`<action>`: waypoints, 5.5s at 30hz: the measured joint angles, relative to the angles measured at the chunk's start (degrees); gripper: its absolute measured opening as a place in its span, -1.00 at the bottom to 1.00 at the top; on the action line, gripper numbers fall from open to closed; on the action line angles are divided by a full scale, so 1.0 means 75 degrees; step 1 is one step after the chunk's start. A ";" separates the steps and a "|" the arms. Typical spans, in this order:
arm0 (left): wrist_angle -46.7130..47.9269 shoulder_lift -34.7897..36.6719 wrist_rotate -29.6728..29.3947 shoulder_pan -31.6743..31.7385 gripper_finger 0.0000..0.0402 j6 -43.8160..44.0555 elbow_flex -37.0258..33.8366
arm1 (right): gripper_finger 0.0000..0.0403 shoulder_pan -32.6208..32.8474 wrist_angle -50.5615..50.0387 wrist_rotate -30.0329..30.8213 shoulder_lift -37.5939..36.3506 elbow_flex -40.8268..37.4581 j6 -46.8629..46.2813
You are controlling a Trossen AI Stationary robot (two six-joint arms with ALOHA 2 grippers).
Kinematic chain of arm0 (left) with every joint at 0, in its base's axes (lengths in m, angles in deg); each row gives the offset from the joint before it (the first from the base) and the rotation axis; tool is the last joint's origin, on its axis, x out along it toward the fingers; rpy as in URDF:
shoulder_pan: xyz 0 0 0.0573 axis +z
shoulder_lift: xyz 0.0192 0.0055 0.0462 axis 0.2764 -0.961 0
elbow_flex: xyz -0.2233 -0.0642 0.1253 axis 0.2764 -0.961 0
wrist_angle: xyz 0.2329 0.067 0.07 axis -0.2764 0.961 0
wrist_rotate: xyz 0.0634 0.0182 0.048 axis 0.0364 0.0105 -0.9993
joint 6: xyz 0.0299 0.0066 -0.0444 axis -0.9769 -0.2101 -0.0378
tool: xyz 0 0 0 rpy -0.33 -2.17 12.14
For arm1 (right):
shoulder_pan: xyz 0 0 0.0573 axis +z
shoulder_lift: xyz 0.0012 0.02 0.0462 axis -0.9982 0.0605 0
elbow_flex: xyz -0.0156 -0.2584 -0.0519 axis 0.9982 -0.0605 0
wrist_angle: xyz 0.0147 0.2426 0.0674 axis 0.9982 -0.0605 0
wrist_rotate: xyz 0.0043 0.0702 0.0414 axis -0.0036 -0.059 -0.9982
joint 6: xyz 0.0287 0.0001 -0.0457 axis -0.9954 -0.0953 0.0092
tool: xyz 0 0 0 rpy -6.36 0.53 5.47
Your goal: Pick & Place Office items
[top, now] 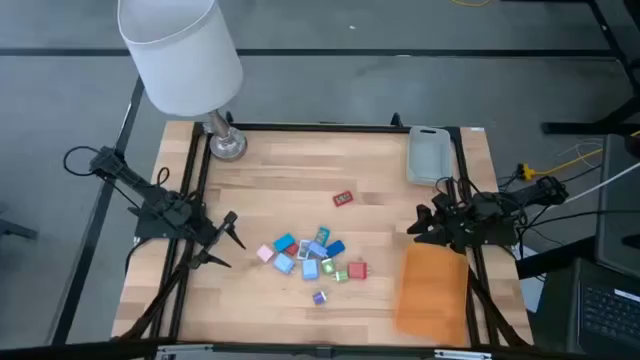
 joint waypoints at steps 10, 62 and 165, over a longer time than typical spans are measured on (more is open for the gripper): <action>0.0003 0.0000 0.0000 0.0003 0.40 -0.0003 0.0000 | 0.10 0.0000 0.0000 0.0000 0.0000 0.0002 0.0000; 0.0000 -0.0002 -0.0596 0.0003 0.40 -0.2409 0.0002 | 0.10 -0.0003 0.0075 0.0586 0.0000 0.0000 0.0423; -0.5163 -0.7540 -0.0958 0.4795 0.34 -0.0183 0.2662 | 0.10 -0.1478 0.4219 0.3014 0.5728 0.1934 0.6039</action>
